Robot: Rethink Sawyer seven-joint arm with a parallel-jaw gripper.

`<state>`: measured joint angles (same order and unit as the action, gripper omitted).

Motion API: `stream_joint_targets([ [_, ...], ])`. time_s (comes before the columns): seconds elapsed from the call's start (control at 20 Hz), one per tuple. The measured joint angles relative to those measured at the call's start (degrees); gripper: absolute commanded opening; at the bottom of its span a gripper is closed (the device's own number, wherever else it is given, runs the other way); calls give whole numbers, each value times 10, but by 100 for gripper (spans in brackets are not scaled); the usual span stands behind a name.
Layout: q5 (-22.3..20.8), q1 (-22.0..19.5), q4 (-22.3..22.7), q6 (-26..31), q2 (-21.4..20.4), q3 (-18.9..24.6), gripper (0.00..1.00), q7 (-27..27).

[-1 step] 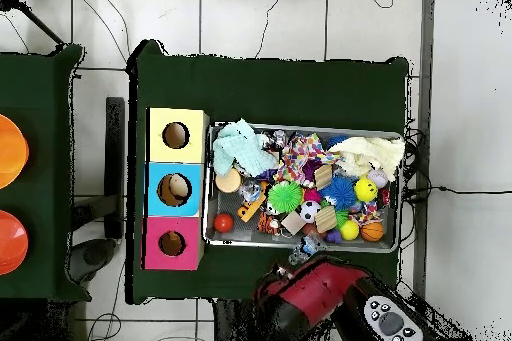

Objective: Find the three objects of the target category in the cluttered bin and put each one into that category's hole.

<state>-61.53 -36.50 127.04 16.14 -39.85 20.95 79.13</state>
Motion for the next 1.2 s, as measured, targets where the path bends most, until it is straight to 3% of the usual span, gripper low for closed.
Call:
stream_joint_targets([
  [0.5,-88,43,0,-140,40,-110,100,0],
  [0.75,-92,44,3,-168,50,-134,100,0],
  [0.9,-89,24,14,-162,45,-127,100,0],
  [1.2,-65,-65,59,-127,11,-95,100,0],
])
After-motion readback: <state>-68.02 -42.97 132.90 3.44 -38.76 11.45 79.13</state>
